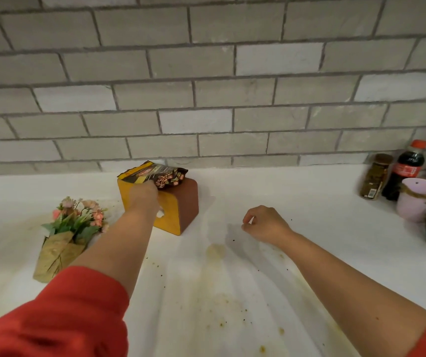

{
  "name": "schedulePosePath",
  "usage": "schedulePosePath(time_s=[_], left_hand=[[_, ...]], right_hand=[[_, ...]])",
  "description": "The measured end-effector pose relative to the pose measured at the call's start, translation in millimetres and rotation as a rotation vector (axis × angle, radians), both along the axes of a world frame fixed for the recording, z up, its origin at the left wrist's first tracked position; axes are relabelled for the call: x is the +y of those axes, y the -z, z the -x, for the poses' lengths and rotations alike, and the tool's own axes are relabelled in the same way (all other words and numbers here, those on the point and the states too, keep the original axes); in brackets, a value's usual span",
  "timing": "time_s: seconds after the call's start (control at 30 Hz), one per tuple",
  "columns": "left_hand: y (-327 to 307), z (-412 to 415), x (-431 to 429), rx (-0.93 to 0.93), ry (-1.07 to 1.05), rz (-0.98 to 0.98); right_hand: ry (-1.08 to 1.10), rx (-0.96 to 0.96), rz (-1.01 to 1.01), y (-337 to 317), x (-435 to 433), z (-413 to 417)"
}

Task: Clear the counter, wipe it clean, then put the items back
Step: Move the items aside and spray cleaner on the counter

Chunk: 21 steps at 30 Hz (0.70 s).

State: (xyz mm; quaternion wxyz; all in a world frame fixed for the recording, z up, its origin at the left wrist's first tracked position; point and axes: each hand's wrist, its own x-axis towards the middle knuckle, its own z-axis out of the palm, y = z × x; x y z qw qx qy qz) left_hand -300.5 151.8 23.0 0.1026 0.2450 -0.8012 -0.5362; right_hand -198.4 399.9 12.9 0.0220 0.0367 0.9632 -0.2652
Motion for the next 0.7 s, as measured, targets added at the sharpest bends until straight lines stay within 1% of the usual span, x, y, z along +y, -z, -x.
schedulePosePath(time_s=[0.03, 0.07, 0.1, 0.13, 0.2, 0.23, 0.3, 0.4, 0.47, 0.53, 0.7], left_hand=[[-7.3, -6.8, 1.2, 0.1, -0.049, -0.077], [-12.8, -11.3, 3.4, 0.099, -0.039, -0.151], [-11.8, -8.2, 6.9, 0.139, -0.046, -0.098], [-12.0, -7.5, 8.1, 0.137, -0.005, -0.055], [-17.9, -12.4, 14.7, 0.207, -0.044, -0.321], [-20.1, -15.5, 20.6, 0.272, -0.051, -0.336], [-22.2, -18.9, 28.5, 0.324, -0.041, -0.282], [-30.2, -37.6, 47.2, 0.395, 0.075, -0.233], [-31.0, -47.7, 57.7, 0.443, 0.152, -0.213], [-27.4, -53.6, 69.1, 0.441, 0.22, -0.221], [-20.4, -78.5, 120.9, 0.431, 0.362, -0.276]], right_hand=[[0.003, 0.0, -0.001, 0.5, -0.7, -0.3], [0.007, -0.001, 0.001, 0.8, -1.7, -0.7], [0.01, -0.002, 0.003, 0.9, -3.0, -1.3], [0.012, -0.003, 0.004, 0.8, -4.5, -1.7], [0.014, -0.002, 0.009, 0.2, -6.4, -2.2], [0.015, 0.0, 0.017, -0.5, -7.2, -2.4], [0.018, 0.009, 0.055, -2.5, -8.2, -2.9], [0.043, 0.04, 0.163, -6.1, -5.4, -4.2], [0.063, 0.077, 0.193, -10.3, -0.6, -6.6], [0.085, 0.123, 0.236, -14.9, 6.7, -9.6], [0.164, 0.181, 0.432, -24.2, 39.5, -21.6]])
